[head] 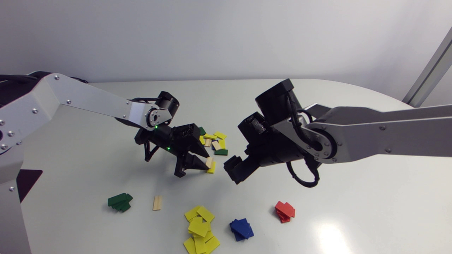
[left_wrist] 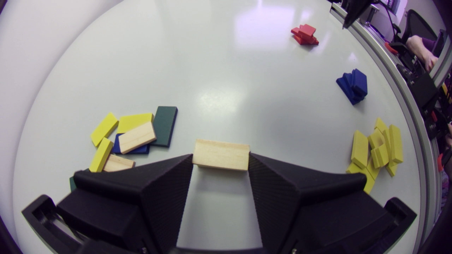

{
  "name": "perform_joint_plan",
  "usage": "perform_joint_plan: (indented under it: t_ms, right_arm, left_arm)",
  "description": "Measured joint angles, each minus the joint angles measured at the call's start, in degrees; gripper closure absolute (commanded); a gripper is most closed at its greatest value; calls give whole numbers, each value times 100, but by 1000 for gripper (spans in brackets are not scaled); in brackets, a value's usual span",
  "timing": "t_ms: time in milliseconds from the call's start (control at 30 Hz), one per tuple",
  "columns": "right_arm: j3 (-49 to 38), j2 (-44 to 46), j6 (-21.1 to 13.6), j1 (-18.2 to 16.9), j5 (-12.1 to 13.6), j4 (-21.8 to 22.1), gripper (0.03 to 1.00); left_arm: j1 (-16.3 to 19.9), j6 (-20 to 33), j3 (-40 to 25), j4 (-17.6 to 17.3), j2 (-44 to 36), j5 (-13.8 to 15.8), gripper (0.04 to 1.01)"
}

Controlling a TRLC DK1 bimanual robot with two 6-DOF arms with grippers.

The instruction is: Take domino bricks one by one from the mixed stack on the table and place each onto the existing stack of the same color.

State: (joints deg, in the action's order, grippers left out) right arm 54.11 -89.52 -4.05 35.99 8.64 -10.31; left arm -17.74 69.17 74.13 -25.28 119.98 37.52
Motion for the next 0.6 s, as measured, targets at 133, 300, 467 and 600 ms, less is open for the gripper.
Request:
perform_joint_plan:
  t_ms: [133,300,467,600]
  right_arm:
    - [0,0,0,0,0,0,62]
    - [0,0,0,0,0,-2,62]
    - [0,0,0,2,0,-9,62]
    - [0,0,-2,9,0,-20,62]
  left_arm:
    - [17,0,-57,0,-111,-2,697]
    - [212,0,-304,2,-328,-2,697]
    - [608,4,-826,4,-667,-22,697]
    - [935,7,-1355,72,-1161,-22,697]
